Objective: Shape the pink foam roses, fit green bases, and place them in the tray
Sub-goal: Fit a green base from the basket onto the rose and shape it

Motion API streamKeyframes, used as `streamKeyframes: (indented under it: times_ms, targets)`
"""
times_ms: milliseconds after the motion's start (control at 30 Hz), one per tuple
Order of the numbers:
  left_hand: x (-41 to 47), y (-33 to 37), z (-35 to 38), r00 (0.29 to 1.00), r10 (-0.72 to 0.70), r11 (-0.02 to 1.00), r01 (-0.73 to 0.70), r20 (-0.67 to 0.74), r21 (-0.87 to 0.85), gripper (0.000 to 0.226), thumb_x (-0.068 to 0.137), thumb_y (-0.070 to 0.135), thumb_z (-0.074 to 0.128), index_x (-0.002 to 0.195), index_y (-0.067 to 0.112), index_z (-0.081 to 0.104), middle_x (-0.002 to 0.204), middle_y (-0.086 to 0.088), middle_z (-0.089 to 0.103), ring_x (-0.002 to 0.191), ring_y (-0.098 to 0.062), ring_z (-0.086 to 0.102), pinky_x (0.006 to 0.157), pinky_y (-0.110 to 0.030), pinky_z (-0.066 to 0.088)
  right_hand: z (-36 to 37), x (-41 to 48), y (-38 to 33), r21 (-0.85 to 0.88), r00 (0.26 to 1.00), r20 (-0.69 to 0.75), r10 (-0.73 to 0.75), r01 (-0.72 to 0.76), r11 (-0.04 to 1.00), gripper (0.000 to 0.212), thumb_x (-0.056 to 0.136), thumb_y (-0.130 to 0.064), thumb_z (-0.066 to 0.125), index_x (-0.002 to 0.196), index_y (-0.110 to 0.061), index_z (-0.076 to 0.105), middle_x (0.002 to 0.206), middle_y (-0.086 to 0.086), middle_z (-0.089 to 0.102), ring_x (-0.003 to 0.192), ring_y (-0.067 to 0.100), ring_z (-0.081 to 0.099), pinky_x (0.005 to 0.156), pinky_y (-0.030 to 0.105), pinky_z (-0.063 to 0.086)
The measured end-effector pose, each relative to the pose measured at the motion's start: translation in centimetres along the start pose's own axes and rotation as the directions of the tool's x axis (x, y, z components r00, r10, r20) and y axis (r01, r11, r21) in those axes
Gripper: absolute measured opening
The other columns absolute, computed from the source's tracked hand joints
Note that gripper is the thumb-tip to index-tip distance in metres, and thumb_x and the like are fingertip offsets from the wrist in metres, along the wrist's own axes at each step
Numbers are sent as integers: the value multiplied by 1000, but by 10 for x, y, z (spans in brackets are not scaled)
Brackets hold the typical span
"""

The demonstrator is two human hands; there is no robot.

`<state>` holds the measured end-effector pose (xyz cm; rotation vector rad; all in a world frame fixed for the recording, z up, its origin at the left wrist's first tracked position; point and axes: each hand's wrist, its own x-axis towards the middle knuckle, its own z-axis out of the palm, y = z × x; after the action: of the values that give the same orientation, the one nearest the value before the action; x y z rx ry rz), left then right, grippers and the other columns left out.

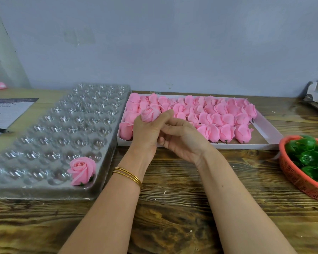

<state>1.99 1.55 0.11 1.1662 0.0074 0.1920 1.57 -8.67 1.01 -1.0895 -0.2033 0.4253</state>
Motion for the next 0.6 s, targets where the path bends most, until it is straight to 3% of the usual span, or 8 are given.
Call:
streamKeyframes:
  times_ms: [133,467,600]
  targets:
    - [1,-2,-2,1000,-17,1000,17,-8,21,23,78,13,81,61,21,67,65,2,67,73,-15,70,61,-31,55,1,-1,2,30,1000,12,15,-15,999,19,95,7,46,100,1,63,92,12,61,78,15,58,73,24,48]
    - [3,-2,-4,1000,-20,993,19,14,115,16,64,30,79,53,28,68,62,6,67,71,-9,70,60,-28,55,0,-2,2,55,998,28,53,-54,997,19,96,6,45,104,2,62,98,12,62,89,19,57,92,32,44]
    - [1,-1,-4,999,-18,988,13,30,154,15,65,34,78,54,30,68,64,7,68,75,-11,70,75,-43,60,-2,-2,3,43,998,43,40,-42,998,21,95,6,45,109,1,61,102,13,62,86,17,59,98,37,43]
